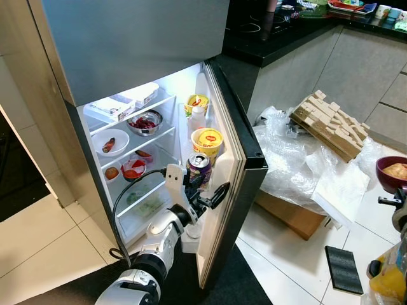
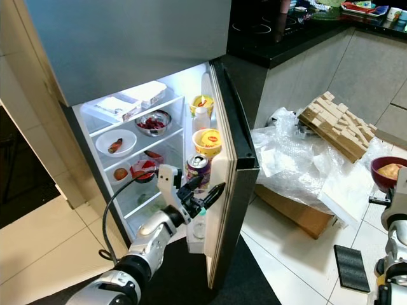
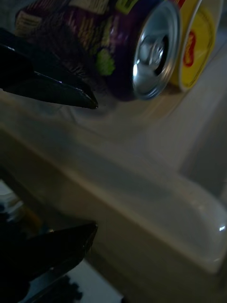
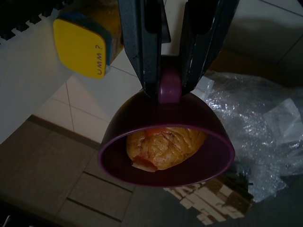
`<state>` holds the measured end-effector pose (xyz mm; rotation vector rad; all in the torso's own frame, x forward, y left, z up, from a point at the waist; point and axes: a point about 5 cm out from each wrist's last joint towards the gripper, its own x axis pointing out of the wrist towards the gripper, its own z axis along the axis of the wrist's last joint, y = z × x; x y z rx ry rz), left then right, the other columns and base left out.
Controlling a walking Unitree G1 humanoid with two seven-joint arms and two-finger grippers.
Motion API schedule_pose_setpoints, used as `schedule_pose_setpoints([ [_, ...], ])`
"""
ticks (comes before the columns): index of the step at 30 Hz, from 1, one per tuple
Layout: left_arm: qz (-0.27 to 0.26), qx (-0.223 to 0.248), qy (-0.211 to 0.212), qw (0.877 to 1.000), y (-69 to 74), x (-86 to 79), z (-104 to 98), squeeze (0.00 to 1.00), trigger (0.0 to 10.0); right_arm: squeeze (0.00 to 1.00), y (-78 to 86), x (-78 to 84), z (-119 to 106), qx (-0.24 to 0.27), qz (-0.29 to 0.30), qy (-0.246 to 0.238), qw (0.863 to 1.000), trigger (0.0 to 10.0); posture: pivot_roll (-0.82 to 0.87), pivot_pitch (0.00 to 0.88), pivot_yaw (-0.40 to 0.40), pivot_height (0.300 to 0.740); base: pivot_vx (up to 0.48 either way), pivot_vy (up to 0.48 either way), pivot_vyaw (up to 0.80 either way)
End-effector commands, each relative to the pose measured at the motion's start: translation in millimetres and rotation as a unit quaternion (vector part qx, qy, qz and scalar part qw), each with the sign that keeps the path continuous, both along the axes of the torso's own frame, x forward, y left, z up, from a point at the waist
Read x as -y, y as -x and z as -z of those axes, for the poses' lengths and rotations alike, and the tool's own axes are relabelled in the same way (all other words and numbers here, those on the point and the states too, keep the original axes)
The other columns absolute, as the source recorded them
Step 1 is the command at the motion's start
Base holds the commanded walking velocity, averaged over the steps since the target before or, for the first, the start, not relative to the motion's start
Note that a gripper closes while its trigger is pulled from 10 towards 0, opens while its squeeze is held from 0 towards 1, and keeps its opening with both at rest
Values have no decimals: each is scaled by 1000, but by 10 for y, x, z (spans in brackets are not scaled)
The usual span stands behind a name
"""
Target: Restocking fridge
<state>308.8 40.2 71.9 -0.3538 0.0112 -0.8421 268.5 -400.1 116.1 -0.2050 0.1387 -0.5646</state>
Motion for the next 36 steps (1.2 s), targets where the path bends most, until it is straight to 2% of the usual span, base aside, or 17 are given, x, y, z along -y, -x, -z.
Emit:
schedule_pose_setpoints([
  [1, 103, 41, 58, 992, 70, 821, -448, 0, 10000, 0, 9, 65, -133, 27, 6, 18, 999, 10000, -129, 0, -20, 739, 0, 0, 0],
  [5, 161, 39, 66, 984, 234, 1105, -488, 0, 10000, 0, 23, 91, -156, 31, 9, 19, 999, 10000, -131, 0, -20, 739, 0, 0, 0],
  [7, 167, 39, 68, 983, 254, 1135, -494, 0, 10000, 0, 25, 95, -160, 32, 10, 19, 999, 10000, -131, 0, -20, 739, 0, 0, 0],
  [10, 212, 40, 80, 973, 379, 1300, -532, 0, 10000, 0, 20, 99, -176, 34, 10, 19, 999, 10000, -131, 0, -20, 739, 0, 0, 0],
  [11, 212, 40, 80, 973, 379, 1300, -532, 0, 10000, 0, 20, 99, -176, 34, 10, 19, 999, 10000, -131, 0, -20, 739, 0, 0, 0],
  [13, 247, 43, 84, 964, 486, 1402, -538, 0, 10000, 0, 10, 97, -185, 36, 10, 19, 999, 10000, -127, 0, -24, 739, 0, 0, 0],
  [16, 272, 45, 84, 958, 567, 1471, -538, 0, 10000, 0, 1, 94, -195, 37, 10, 19, 999, 10000, -127, 0, -24, 739, 0, 0, 0],
  [20, 293, 46, 91, 951, 650, 1533, -543, 0, 10000, 0, -7, 90, -203, 40, 9, 19, 999, 10000, -124, 0, -25, 739, 0, 0, 0],
  [25, 275, 46, 93, 956, 604, 1459, -516, 0, 10000, 0, -11, 84, -201, 41, 9, 18, 999, 10000, -121, 0, -24, 739, 0, 0, 0],
  [27, 241, 48, 96, 965, 492, 1318, -504, 0, 10000, 0, -11, 84, -200, 41, 9, 18, 999, 10000, -121, 0, -24, 739, 0, 0, 0],
  [28, 241, 48, 96, 965, 492, 1318, -504, 0, 10000, 0, -11, 84, -200, 41, 9, 18, 999, 10000, -121, 0, -24, 739, 0, 0, 0],
  [30, 210, 52, 100, 971, 386, 1152, -492, 0, 10000, 0, -11, 83, -197, 41, 10, 17, 999, 10000, -113, 0, -26, 739, 0, 0, 0],
  [31, 192, 56, 94, 975, 329, 990, -439, 0, 10000, 0, -6, 84, -187, 39, 12, 16, 999, 10000, -108, 0, -28, 739, 0, 0, 0],
  [32, 192, 56, 94, 975, 329, 990, -439, 0, 10000, 0, -6, 84, -187, 39, 12, 16, 999, 10000, -108, 0, -28, 739, 0, 0, 0],
  [33, 184, 58, 80, 978, 321, 898, -377, 0, 10000, 0, -4, 83, -182, 38, 13, 16, 999, 10000, -105, 0, -29, 739, 0, 0, 0],
  [35, 180, 59, 70, 979, 320, 841, -335, 0, 10000, 0, -3, 83, -178, 38, 13, 16, 999, 10000, -105, 0, -29, 739, 0, 0, 0],
  [36, 172, 53, 63, 982, 323, 760, -268, 0, 10000, 0, -1, 83, -174, 37, 14, 15, 999, 10000, -105, 0, -29, 739, 0, 0, 0],
])
